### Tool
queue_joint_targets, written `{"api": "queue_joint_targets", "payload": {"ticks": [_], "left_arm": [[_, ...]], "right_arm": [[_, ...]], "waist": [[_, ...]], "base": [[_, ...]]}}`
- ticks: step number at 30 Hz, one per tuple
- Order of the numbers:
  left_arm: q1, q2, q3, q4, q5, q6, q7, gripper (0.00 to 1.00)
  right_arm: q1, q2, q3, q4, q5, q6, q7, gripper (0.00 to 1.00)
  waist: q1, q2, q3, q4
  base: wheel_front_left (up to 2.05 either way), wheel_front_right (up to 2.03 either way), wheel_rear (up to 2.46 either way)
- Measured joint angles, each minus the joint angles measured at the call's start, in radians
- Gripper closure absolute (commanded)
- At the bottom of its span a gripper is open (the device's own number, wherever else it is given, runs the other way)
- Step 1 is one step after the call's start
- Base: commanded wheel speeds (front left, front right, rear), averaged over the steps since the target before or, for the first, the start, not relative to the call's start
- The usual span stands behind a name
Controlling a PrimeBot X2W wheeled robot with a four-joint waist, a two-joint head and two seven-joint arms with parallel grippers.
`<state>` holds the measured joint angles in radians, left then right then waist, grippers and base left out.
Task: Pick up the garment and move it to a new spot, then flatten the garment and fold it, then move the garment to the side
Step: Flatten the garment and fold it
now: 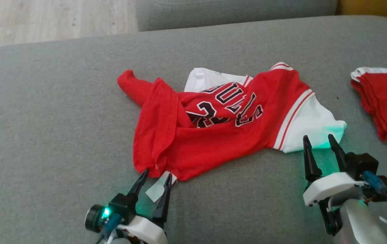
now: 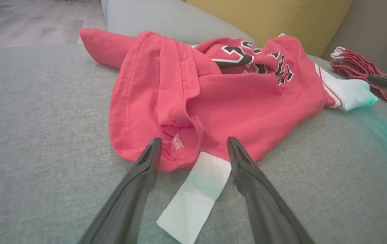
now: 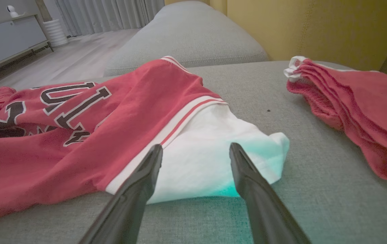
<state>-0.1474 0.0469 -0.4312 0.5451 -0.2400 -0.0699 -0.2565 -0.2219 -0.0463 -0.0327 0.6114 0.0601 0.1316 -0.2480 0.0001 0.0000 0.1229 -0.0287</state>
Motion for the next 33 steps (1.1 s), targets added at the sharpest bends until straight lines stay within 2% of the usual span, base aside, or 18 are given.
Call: {"api": "queue_joint_targets", "payload": {"ticks": [13, 14, 15, 16, 25, 33], "left_arm": [[-0.037, -0.001, 0.027, 0.037, -0.006, 0.033, 0.0, 0.0], [-0.037, -0.001, 0.034, 0.043, -0.006, 0.035, 0.0, 0.27], [-0.037, -0.001, 0.04, 0.048, -0.006, 0.035, 0.0, 0.6], [-0.038, -0.001, 0.043, 0.052, -0.005, 0.035, 0.0, 1.0], [-0.04, -0.001, 0.097, -0.027, 0.005, 0.034, 0.0, 1.0], [0.063, 0.0, 0.181, -0.059, 0.065, -0.005, 0.0, 1.0]], "right_arm": [[-0.02, 0.0, -0.012, -0.003, 0.003, 0.0, 0.0, 0.0], [-0.02, 0.0, -0.012, -0.003, 0.003, 0.0, 0.0, 0.0], [-0.02, 0.0, -0.012, -0.002, 0.005, 0.0, 0.0, 0.0], [-0.021, 0.0, -0.013, 0.0, 0.011, 0.0, 0.0, 0.0], [-0.019, 0.0, -0.106, 0.013, 0.02, 0.0, 0.0, 0.0], [0.003, 0.0, -0.189, 0.044, 0.008, 0.0, 0.0, 0.0]], "waist": [[0.0, 0.0, 0.048, -0.037], [0.0, 0.0, 0.051, -0.037], [0.0, 0.0, 0.053, -0.037], [0.0, 0.0, 0.054, -0.037], [-0.0001, 0.0, 0.043, 0.013], [-0.0002, 0.0, -0.009, 0.106]], "base": [[0.0, 0.0, 0.0], [0.0, 0.0, 0.0], [0.0, 0.0, 0.0], [0.0, 0.0, 0.0], [0.0, 0.0, 0.0], [0.0, 0.0, 0.0]]}}
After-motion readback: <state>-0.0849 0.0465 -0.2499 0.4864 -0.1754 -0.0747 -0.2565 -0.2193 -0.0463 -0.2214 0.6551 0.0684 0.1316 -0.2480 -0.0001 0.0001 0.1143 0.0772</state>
